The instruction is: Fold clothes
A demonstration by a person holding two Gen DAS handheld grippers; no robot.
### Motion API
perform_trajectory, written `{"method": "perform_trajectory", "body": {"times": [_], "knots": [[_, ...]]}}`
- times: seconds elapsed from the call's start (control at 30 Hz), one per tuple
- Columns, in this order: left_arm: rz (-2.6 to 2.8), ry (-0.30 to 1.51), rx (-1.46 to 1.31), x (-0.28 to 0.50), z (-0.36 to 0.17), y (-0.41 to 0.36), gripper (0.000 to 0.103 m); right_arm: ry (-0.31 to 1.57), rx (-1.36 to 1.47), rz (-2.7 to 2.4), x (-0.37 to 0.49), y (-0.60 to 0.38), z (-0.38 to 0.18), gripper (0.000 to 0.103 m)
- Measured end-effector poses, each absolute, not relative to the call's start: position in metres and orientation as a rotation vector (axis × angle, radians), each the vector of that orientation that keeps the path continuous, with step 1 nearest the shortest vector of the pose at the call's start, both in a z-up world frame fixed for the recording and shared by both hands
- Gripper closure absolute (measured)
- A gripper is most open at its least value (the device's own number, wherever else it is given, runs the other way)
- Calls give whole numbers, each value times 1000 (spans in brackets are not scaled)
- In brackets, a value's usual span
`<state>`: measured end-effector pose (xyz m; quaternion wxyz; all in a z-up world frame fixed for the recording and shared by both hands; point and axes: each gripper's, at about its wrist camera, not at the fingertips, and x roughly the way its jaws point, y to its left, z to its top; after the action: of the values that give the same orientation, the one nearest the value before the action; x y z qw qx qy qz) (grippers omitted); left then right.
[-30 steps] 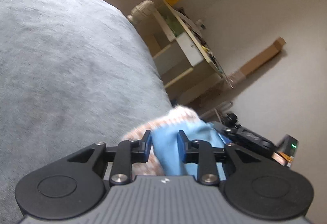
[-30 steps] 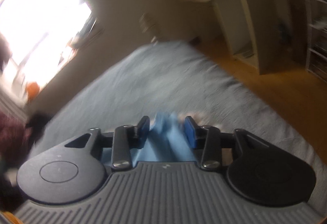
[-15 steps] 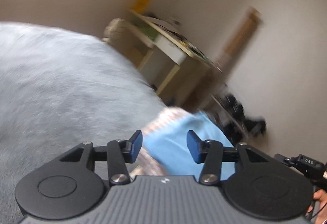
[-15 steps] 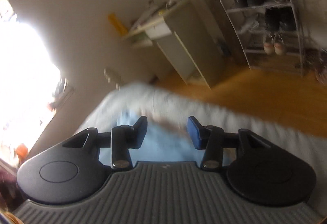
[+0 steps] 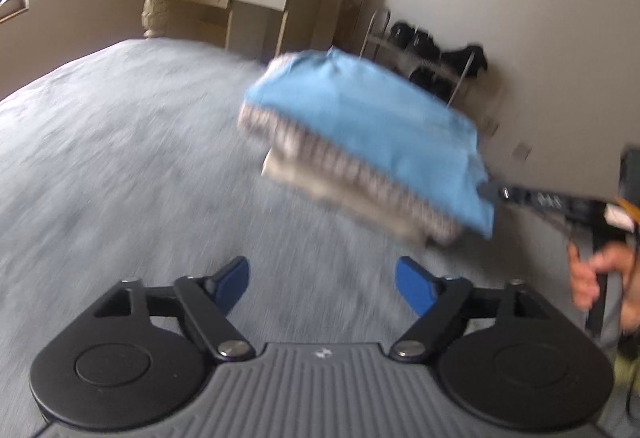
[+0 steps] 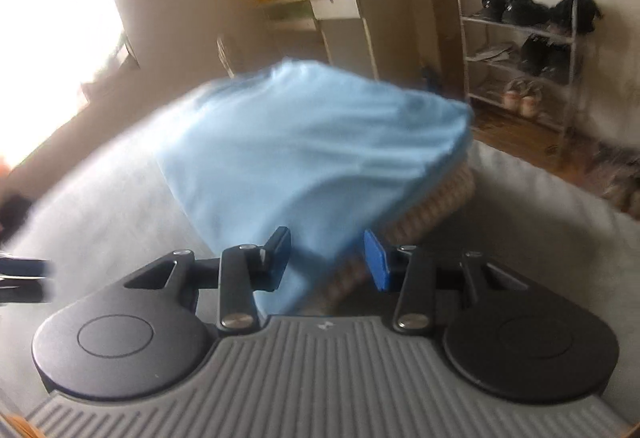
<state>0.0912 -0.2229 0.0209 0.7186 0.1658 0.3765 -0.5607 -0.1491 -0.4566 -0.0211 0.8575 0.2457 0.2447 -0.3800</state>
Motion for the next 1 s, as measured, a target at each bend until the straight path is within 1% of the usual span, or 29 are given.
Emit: {"method": "perform_trajectory", "body": {"times": [0.13, 0.23, 0.43, 0.53, 0.63, 0.67, 0.7, 0.73, 0.77, 0.83, 1.0], "knots": [[-1173, 862, 388, 76, 10, -187, 12, 633, 503, -852, -144, -426, -23, 63], [-1161, 925, 339, 69, 7, -173, 12, 632, 429, -855, -145, -395, -13, 62], [-1074, 937, 317, 58, 14, -154, 9, 610, 365, -865, -142, -364, 12, 55], [-1048, 932, 340, 50, 18, -153, 9, 596, 436, -850, -146, -347, 20, 48], [-1036, 909, 368, 41, 21, -155, 8, 602, 450, -841, -146, -329, 23, 42], [-1034, 901, 378, 37, 21, -156, 7, 604, 455, -838, -146, -323, 24, 37], [-1034, 897, 386, 34, 21, -156, 7, 606, 459, -835, -146, -317, 25, 35], [-1034, 897, 393, 32, 21, -157, 7, 607, 454, -832, -147, -313, 27, 31], [-1035, 899, 401, 29, 21, -157, 7, 607, 448, -831, -148, -309, 28, 25], [-1035, 902, 420, 22, 20, -158, 7, 612, 436, -830, -149, -303, 30, 22], [-1032, 890, 457, 12, 21, -161, 7, 628, 404, -833, -152, -293, 31, 19]]}}
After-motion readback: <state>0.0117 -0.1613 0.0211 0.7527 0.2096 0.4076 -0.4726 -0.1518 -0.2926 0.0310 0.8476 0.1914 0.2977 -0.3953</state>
